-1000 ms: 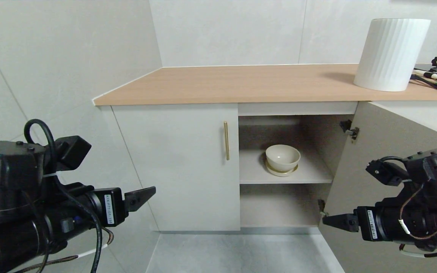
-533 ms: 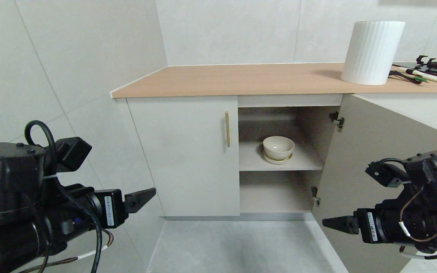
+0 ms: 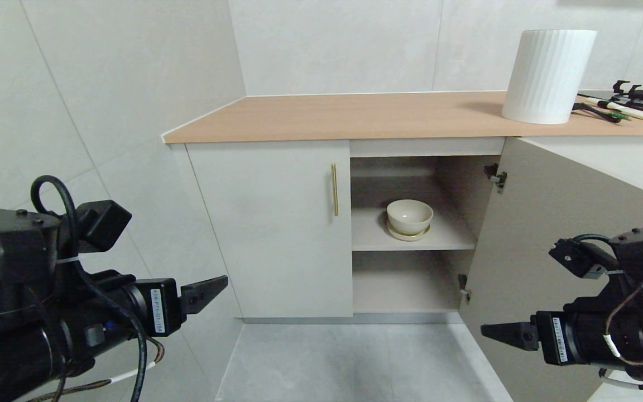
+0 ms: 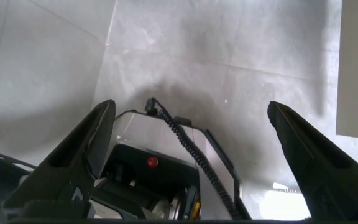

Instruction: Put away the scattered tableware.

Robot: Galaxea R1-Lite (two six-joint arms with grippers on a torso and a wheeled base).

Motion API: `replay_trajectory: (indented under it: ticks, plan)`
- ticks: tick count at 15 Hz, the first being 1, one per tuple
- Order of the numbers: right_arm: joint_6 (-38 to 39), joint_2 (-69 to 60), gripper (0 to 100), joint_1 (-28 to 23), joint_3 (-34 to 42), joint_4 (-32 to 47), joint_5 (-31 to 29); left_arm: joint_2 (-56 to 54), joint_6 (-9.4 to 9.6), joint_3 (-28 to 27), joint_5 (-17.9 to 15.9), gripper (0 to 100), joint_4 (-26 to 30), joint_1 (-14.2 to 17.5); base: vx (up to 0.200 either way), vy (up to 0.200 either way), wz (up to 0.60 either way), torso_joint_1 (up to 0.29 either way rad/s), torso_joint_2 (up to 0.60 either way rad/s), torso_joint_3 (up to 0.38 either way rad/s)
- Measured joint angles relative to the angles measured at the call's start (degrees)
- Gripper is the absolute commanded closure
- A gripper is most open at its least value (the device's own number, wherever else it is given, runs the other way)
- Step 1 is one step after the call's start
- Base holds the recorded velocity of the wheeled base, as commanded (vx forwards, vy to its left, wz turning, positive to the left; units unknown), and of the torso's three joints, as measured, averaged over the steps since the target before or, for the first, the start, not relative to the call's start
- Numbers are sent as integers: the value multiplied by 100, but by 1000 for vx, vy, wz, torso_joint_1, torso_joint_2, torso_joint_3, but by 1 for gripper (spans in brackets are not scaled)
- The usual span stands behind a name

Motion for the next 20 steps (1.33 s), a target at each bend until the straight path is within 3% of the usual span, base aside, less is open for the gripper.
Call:
replay_trajectory:
  ticks: [5,10,15,17,20]
  plan:
    - [-446,-386,0,-2,215,619,-15,-9,41,9,9,0,11,-4,0,-200,0,4,3,0]
    - [-512,-527,0,-9,-89,1501,-290,-4,44,6,-11,0,11,-1,0,-200,0,3,0,2]
    - [-512,-747,0,-44,-889,3510,-517,5,44,17,-11,0,18,2,0,0,0,0,0,0]
    - [-512,-975,0,-102,-1337,4259,-908,2,44,20,-13,0,16,2,0,0,0,0,0,0]
    - [-517,-1150,0,-636,-1822,4874,-1381,5,41,26,-20,0,16,2,0,0,0,0,0,0]
